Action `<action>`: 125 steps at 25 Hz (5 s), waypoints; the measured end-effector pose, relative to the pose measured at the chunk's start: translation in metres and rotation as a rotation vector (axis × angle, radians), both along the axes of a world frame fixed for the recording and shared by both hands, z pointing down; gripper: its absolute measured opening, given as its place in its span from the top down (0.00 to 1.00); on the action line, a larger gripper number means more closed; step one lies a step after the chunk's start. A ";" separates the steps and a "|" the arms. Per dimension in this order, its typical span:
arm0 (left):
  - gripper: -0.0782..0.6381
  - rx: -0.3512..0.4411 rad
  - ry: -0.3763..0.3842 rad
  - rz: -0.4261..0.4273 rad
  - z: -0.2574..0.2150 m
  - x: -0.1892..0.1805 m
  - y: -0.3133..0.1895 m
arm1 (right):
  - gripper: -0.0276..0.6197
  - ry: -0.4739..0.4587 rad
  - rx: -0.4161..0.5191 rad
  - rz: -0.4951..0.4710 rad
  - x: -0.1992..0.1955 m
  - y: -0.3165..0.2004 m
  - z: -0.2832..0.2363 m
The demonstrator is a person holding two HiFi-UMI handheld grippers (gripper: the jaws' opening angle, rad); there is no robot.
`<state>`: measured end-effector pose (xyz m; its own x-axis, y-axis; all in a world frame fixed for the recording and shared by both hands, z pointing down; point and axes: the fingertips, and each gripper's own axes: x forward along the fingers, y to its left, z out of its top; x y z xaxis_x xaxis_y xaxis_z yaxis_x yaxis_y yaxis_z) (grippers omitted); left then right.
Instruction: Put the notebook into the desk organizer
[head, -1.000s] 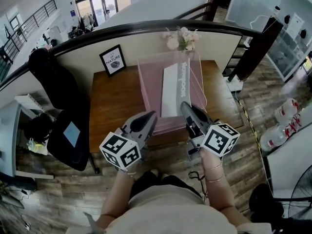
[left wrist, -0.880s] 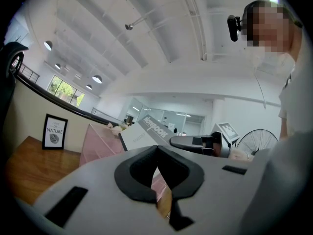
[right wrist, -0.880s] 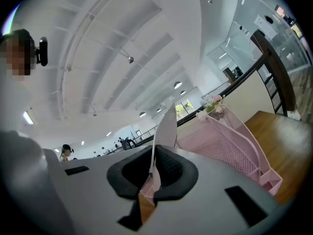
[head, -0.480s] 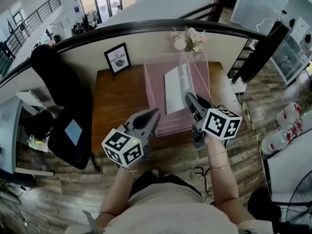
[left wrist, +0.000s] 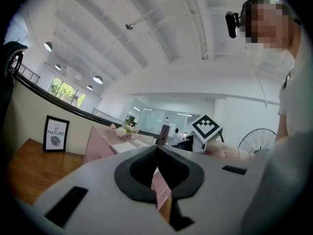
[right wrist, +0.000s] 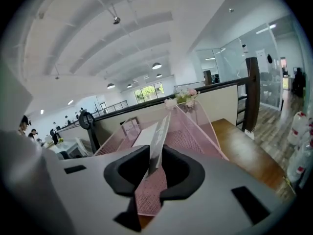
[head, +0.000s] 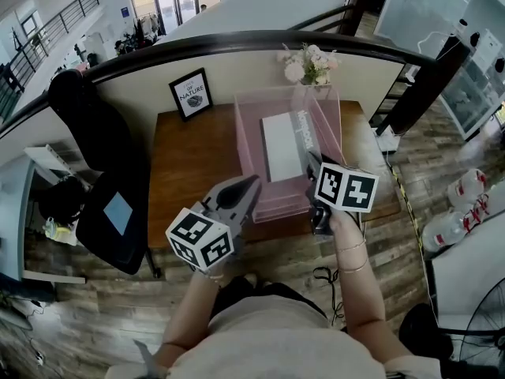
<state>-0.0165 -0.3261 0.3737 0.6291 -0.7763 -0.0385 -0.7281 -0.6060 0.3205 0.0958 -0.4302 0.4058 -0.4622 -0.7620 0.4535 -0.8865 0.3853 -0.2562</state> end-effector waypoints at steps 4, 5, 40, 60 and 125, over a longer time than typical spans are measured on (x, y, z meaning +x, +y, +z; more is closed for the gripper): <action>0.87 0.004 0.006 0.003 -0.001 0.000 -0.002 | 0.84 0.037 -0.001 0.011 0.001 -0.002 0.006; 0.87 0.004 0.007 0.003 -0.001 0.000 -0.002 | 0.83 0.040 -0.002 0.009 0.001 -0.002 0.006; 0.87 0.030 -0.067 0.042 -0.002 0.018 0.008 | 0.72 0.320 0.214 -0.136 -0.013 0.019 0.006; 0.87 0.110 -0.120 0.136 -0.015 0.062 0.030 | 0.93 -0.081 0.491 -0.196 -0.001 0.103 -0.063; 0.87 -0.072 -0.330 0.237 0.055 0.104 0.034 | 0.94 -0.045 0.438 -0.287 0.000 0.139 0.000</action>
